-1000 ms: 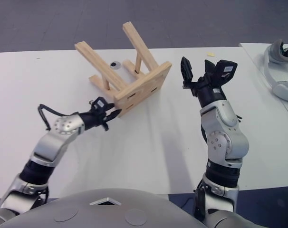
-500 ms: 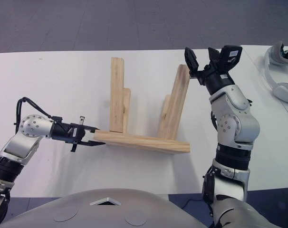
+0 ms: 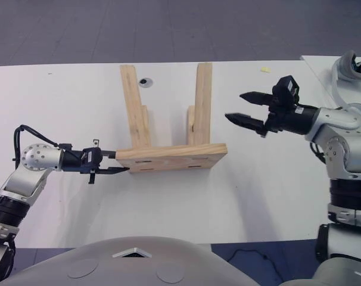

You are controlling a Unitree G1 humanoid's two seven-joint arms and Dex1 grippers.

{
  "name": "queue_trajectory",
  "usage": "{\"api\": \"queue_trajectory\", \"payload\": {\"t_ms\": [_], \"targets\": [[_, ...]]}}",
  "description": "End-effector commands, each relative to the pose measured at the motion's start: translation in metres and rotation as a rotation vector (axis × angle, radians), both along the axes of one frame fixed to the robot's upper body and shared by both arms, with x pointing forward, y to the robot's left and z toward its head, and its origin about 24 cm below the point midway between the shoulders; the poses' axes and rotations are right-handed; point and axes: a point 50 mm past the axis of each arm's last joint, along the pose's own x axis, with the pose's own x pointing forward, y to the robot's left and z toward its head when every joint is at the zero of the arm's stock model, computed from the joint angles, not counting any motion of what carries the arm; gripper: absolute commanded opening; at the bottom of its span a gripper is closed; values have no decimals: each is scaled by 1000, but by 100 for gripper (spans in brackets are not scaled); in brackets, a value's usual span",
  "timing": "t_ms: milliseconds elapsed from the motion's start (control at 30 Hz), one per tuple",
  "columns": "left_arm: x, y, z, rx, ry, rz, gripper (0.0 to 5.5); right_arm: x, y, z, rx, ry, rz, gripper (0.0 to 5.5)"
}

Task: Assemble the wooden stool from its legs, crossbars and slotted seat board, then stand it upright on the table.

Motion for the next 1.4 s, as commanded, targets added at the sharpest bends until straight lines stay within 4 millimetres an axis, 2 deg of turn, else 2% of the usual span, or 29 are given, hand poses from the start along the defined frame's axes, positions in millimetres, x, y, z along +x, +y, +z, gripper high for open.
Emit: {"api": "queue_trajectory", "payload": {"t_ms": [33, 100, 233, 367, 467, 567, 1033, 1167, 1233, 1300, 1400], "targets": [[0, 18, -15, 134, 59, -10, 132, -4, -14, -6, -205, 68, 219, 453], [6, 19, -14, 146, 40, -26, 132, -12, -14, -16, -249, 132, 344, 453], [15, 15, -12, 139, 22, -48, 132, -27, 10, -41, -227, 181, 497, 453], [17, 9, -11, 123, 17, -67, 132, -16, 37, -48, -129, 50, 447, 453], [16, 4, -11, 114, 26, -94, 132, -9, 49, -51, -92, 5, 417, 453], [18, 1, -11, 112, 30, -100, 132, -13, 51, -59, -102, 31, 423, 453], [17, -4, -13, 88, 50, -72, 132, -19, 54, -69, -80, 82, 447, 181], [20, -3, -9, 59, 90, -25, 132, -19, 54, -69, -57, 95, 413, 162], [31, -5, 4, 16, 113, 34, 132, -13, 58, -59, 7, 85, 355, 162], [55, -11, 35, -89, 130, 126, 132, 4, 64, -34, 110, 30, 274, 162], [100, -27, 117, -317, 146, 215, 132, 37, 83, 27, 300, -86, 211, 163]]}}
